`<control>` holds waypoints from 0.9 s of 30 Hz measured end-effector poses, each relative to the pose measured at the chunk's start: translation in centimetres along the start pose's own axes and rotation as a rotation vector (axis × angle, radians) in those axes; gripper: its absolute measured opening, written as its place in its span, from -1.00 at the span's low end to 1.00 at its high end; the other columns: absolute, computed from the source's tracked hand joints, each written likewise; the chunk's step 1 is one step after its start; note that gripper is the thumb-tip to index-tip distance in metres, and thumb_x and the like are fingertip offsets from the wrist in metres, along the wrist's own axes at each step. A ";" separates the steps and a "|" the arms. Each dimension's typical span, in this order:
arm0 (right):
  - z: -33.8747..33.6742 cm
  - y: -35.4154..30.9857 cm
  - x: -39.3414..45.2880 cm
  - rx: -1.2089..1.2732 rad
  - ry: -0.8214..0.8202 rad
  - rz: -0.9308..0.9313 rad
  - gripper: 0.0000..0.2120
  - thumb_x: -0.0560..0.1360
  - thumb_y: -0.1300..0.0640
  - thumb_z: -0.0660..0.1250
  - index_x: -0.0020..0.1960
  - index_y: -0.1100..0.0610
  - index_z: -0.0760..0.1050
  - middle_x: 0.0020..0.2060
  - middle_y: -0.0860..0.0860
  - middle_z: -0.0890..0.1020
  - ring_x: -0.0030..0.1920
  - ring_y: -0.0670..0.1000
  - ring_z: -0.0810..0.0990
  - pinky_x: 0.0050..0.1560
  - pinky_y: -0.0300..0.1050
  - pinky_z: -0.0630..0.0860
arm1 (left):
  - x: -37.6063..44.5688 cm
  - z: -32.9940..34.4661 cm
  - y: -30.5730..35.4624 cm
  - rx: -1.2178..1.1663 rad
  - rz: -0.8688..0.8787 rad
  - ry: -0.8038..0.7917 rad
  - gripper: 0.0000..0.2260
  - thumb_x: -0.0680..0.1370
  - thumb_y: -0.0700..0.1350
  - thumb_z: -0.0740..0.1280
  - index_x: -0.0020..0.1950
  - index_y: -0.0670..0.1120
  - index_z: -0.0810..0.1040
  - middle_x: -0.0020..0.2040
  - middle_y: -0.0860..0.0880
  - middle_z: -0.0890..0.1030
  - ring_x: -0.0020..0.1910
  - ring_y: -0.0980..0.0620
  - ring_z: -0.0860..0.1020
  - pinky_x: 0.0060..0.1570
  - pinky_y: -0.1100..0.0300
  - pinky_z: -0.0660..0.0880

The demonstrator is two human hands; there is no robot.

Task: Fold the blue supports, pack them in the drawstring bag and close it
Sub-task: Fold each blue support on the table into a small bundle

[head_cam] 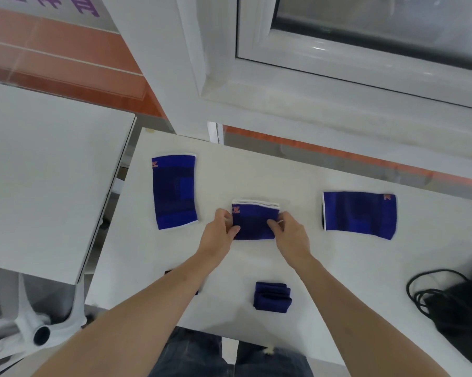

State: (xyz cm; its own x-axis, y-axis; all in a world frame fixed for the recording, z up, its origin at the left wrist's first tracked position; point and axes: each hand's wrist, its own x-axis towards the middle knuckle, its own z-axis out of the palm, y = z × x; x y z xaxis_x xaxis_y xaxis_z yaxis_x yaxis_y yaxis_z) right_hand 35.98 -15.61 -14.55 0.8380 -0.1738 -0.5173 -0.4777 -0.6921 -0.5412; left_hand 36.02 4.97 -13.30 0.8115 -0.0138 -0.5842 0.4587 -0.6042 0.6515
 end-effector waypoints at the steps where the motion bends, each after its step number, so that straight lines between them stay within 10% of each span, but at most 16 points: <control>1: 0.0 -0.2 0.1 0.011 0.005 0.019 -0.80 0.63 -0.11 0.30 0.06 0.03 0.48 -0.12 -0.03 0.65 -0.11 0.05 0.62 -0.08 0.05 0.59 | 0.1 0.3 -0.1 0.058 0.030 0.041 -0.81 0.65 -0.14 0.36 0.16 -0.04 0.37 -0.03 -0.01 0.58 -0.06 -0.02 0.57 -0.07 0.09 0.56; 7: 0.1 -1.1 0.2 -0.297 0.131 -0.086 -0.69 0.56 -0.08 0.36 0.20 0.00 0.35 -0.17 -0.06 0.63 -0.14 0.06 0.62 -0.04 0.04 0.54 | -0.4 1.6 0.6 0.515 0.381 0.150 -0.56 0.59 -0.22 0.39 0.46 -0.08 0.40 0.39 -0.16 0.41 0.35 -0.16 0.39 0.34 -0.01 0.45; 11: -0.3 -0.9 -0.1 -0.409 0.245 -0.386 -0.55 0.53 0.06 0.42 0.36 0.05 0.37 0.27 0.00 0.54 0.25 0.09 0.52 0.24 0.03 0.48 | 0.4 2.1 -0.3 0.777 0.491 0.060 -0.39 0.51 -0.24 0.48 0.53 -0.19 0.37 0.58 -0.27 0.30 0.57 -0.32 0.27 0.54 -0.22 0.29; 15: 0.3 0.3 0.4 -0.567 0.080 -0.537 -0.46 0.68 -0.01 0.21 0.62 0.06 0.20 0.62 0.03 0.25 0.63 0.14 0.18 0.54 0.10 0.25 | 1.2 2.5 -0.8 0.776 0.515 0.028 -0.48 0.66 -0.19 0.25 0.62 -0.20 0.24 0.68 -0.19 0.13 0.67 -0.24 0.05 0.62 -0.19 0.13; 20: 1.0 1.7 1.3 -0.659 -0.124 -0.433 -0.36 0.73 -0.14 -0.09 0.66 -0.03 -0.35 0.65 -0.07 -0.32 0.63 0.10 -0.37 0.63 0.19 -0.20 | 2.3 3.4 -2.0 0.870 0.468 -0.025 -0.35 0.72 0.15 -0.04 0.68 -0.13 -0.21 0.71 -0.13 -0.17 0.68 -0.21 -0.19 0.64 -0.19 -0.07; 27: 1.0 2.5 2.3 -0.679 -0.195 -0.446 -0.38 0.71 -0.19 -0.23 0.63 -0.02 -0.45 0.59 -0.07 -0.46 0.58 0.06 -0.51 0.60 0.23 -0.31 | 3.2 3.5 -2.6 0.978 0.467 -0.078 -0.34 0.69 0.21 -0.21 0.62 -0.14 -0.39 0.63 -0.13 -0.42 0.63 -0.22 -0.36 0.63 -0.22 -0.22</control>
State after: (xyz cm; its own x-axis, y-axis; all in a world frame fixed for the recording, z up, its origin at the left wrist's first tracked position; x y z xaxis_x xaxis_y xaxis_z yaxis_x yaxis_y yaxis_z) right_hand 36.42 -17.01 -17.77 0.8202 0.2979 -0.4884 0.2037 -0.9499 -0.2372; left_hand 36.16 3.72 -18.56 0.7899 -0.4371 -0.4302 -0.4045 -0.8986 0.1703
